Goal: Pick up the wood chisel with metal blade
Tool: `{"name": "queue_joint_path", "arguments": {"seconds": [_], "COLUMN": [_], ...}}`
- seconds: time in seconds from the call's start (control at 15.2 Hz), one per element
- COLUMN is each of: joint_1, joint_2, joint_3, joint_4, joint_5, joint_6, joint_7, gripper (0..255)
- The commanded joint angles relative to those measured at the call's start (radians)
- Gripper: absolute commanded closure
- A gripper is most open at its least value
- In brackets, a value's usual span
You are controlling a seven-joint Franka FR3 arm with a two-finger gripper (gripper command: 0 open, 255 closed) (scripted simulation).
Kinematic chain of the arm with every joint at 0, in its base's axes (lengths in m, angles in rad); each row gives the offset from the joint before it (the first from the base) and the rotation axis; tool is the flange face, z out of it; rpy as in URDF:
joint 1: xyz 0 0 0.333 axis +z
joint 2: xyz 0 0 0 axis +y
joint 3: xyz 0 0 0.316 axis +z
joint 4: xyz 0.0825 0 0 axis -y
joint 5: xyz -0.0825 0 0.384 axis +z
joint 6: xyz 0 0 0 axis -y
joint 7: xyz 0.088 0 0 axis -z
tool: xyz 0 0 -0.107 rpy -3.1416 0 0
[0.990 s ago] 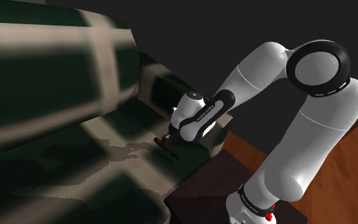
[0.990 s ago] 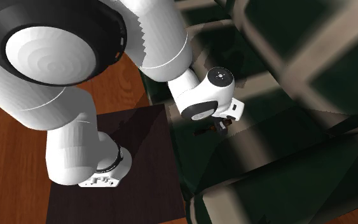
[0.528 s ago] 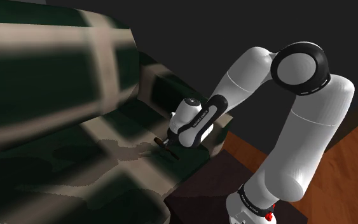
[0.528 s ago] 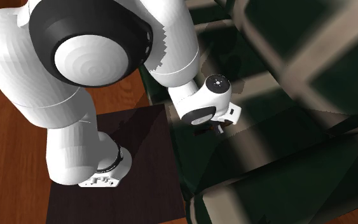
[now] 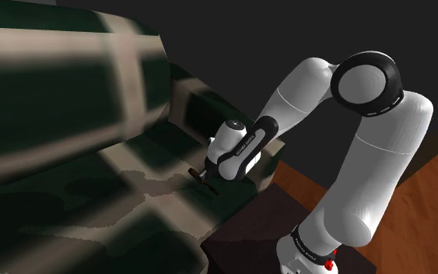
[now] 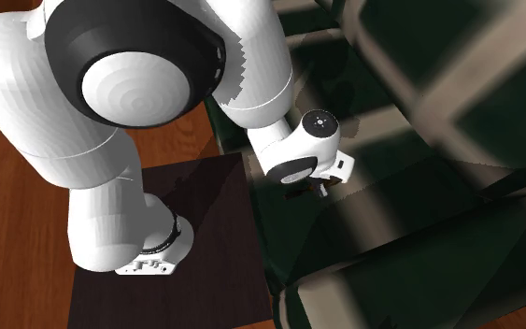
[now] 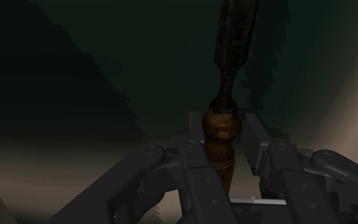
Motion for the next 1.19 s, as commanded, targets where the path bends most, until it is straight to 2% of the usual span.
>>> {"name": "queue_joint_path", "arguments": {"seconds": [0.0, 0.99, 1.12], "joint_1": [0.000, -0.021, -0.020], "joint_2": [-0.001, -0.255, -0.257], "joint_3": [0.001, 0.032, 0.032], "joint_4": [0.000, -0.020, -0.020], "joint_5": [0.000, 0.053, 0.053], "joint_6": [-0.001, -0.234, -0.237], "joint_7": [0.000, -0.038, -0.038], "gripper": [255, 255, 255]}}
